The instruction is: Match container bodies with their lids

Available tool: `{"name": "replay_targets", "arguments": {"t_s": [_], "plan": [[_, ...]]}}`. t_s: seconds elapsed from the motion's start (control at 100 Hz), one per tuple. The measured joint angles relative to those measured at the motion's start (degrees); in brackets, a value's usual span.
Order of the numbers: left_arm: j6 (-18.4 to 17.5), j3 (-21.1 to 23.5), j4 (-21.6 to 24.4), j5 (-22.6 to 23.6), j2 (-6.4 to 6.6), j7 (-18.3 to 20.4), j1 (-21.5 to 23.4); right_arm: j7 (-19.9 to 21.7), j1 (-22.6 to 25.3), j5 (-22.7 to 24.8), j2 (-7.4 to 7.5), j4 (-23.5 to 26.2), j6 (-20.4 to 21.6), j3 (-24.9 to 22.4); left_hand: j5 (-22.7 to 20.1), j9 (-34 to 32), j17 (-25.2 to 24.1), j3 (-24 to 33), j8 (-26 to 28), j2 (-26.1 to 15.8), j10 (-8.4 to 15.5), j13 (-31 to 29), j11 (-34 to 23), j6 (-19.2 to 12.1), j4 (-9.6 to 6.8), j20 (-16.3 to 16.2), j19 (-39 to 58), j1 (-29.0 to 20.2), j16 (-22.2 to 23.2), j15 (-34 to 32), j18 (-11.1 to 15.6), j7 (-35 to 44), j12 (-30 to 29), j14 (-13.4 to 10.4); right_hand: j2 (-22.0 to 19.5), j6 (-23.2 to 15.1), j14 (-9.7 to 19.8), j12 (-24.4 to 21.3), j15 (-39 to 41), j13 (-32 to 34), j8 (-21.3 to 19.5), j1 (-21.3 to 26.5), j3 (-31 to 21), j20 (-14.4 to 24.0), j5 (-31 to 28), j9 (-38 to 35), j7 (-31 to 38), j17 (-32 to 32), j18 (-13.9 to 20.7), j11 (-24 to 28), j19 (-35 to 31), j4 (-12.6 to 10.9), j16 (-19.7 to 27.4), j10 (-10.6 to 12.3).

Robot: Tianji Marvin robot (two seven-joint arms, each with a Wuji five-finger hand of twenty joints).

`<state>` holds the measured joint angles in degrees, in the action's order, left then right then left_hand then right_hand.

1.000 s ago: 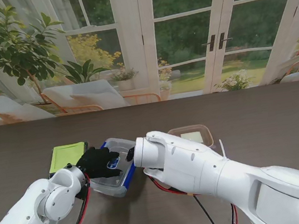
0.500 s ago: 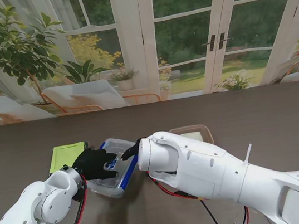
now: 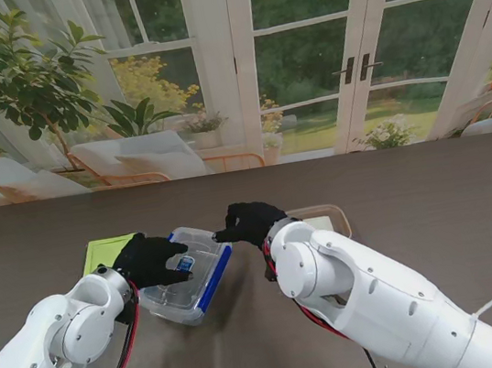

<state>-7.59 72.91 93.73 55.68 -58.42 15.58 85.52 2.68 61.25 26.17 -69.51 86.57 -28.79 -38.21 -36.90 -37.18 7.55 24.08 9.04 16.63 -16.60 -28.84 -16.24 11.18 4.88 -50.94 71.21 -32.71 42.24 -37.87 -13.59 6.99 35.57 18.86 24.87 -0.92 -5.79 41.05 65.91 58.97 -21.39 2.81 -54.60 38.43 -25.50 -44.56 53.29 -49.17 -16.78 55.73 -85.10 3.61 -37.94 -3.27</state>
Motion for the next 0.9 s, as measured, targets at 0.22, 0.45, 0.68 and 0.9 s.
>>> {"name": "replay_targets", "arguments": {"t_s": [0.22,0.45,0.68,0.9], "plan": [[0.1,2.3,2.5,-2.9,-0.62,-2.4,1.3,-4.2,7.7,4.3,1.58,3.6,10.2,-7.7,0.1,-0.1,-3.3,-0.5,0.0,0.0,1.5,2.3,5.8,0.6,0.0,12.2,-15.7,0.0,-9.3,14.5,0.0,0.0,-8.4,0.0,3.7,-2.9,-1.6,-1.8,-5.3,-9.6,0.6,1.4,-1.3,0.1,1.2,6.9,-0.9,0.2,0.7,-3.0,2.8,0.1,0.6,-0.1],[1.1,6.1,7.0,-8.5,-1.54,-7.5,7.5,-5.6,15.9,6.3,3.06,8.4,20.4,-15.6,0.9,0.5,-4.9,-0.5,-0.6,0.0,1.7,5.3,8.8,1.4,0.0,17.4,-25.6,-0.2,-15.2,22.5,0.0,-0.2,-12.7,-0.2,5.7,-5.1,-2.5,-7.9,-22.9,-17.8,0.6,2.4,-1.4,-0.3,3.0,9.5,-1.4,6.3,0.8,-10.2,14.3,1.0,8.0,0.7],[1.3,7.8,10.2,-11.1,-2.58,-11.5,13.8,-7.3,24.1,6.2,3.84,12.3,28.7,-22.7,1.1,1.8,-6.4,-0.6,-0.7,0.0,1.8,7.2,9.9,2.4,-0.07,19.8,-34.0,-1.8,-18.0,26.8,-0.1,-0.5,-15.0,-0.2,5.7,-6.5,-2.4,-12.2,-36.0,-20.7,1.3,2.9,-1.3,-3.2,3.7,11.2,-3.6,6.4,0.8,-15.1,21.8,1.0,14.0,1.7],[0.0,7.8,12.0,-14.7,-3.46,-17.4,18.2,-7.4,30.1,6.8,4.92,13.8,38.0,-27.9,1.9,4.0,-6.5,-1.2,-0.8,0.0,2.0,8.6,10.7,2.6,-0.08,21.1,-39.6,-2.4,-19.5,28.8,-0.2,-0.9,-16.3,-0.2,5.7,-6.6,-0.5,-16.2,-44.0,-21.4,2.0,3.0,-1.3,-6.9,4.2,12.5,-4.1,6.9,0.8,-19.8,29.1,1.0,18.2,2.6]]}}
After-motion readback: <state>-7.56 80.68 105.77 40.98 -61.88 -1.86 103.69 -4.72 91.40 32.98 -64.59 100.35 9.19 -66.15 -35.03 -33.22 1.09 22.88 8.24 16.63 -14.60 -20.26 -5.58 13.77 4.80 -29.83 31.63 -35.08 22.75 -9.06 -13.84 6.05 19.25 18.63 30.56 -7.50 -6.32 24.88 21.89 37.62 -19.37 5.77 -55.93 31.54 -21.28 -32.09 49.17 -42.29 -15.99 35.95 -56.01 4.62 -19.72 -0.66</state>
